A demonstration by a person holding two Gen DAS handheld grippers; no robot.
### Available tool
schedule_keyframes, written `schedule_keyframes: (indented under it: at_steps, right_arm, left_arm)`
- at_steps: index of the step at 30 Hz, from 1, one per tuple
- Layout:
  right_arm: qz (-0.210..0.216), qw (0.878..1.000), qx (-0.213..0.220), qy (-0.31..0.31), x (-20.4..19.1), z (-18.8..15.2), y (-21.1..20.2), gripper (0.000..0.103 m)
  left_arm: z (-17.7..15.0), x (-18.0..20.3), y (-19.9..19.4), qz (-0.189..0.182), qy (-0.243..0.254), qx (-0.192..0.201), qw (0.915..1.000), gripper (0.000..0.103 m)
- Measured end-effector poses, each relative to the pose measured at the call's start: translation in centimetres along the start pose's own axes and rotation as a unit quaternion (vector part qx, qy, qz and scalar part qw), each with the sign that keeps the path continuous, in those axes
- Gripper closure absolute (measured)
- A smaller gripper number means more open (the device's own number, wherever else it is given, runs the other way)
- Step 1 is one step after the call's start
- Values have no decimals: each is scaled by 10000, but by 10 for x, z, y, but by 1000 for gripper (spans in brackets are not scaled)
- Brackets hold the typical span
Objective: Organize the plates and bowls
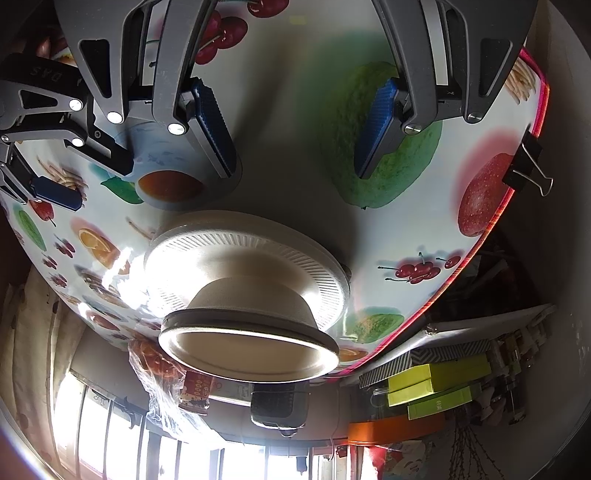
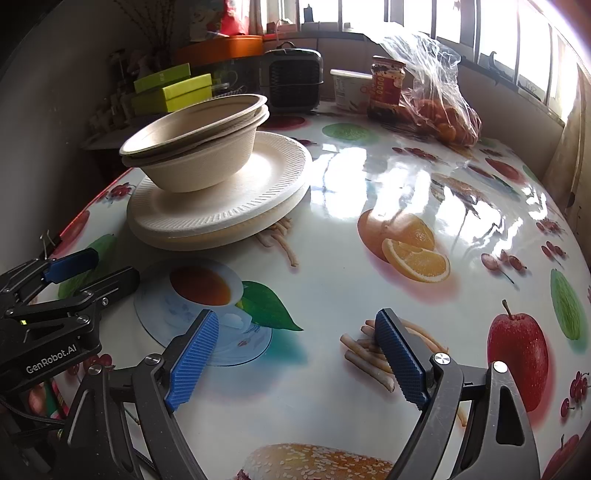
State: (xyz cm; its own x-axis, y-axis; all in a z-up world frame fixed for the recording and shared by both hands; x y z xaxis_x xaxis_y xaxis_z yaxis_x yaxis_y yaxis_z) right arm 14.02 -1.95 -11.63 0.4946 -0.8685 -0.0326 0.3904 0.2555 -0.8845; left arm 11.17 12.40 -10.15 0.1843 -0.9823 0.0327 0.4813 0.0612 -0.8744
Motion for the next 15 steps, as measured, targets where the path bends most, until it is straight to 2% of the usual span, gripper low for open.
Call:
schedule_keyframes:
  at_steps: [15]
  right_arm:
    - [3, 10000, 1, -2, 0, 0, 0, 15]
  left_arm:
    - [1, 0, 1, 4, -21, 7, 10000, 36]
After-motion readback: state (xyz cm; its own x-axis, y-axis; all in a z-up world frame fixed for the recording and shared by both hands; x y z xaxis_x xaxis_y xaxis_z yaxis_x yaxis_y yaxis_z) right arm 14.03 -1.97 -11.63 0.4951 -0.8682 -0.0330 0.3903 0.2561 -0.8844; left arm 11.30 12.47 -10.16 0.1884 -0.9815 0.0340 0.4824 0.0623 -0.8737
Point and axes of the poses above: each gripper's, at about its wrist camera, not at the fingertips, and y roughly the way its jaws point, x to its right, z to its top, the point moved 9 cm from there along y, roughly the way its jaws point, and after that the axes turned 13 degrees about -x, right-handed, at the moved point
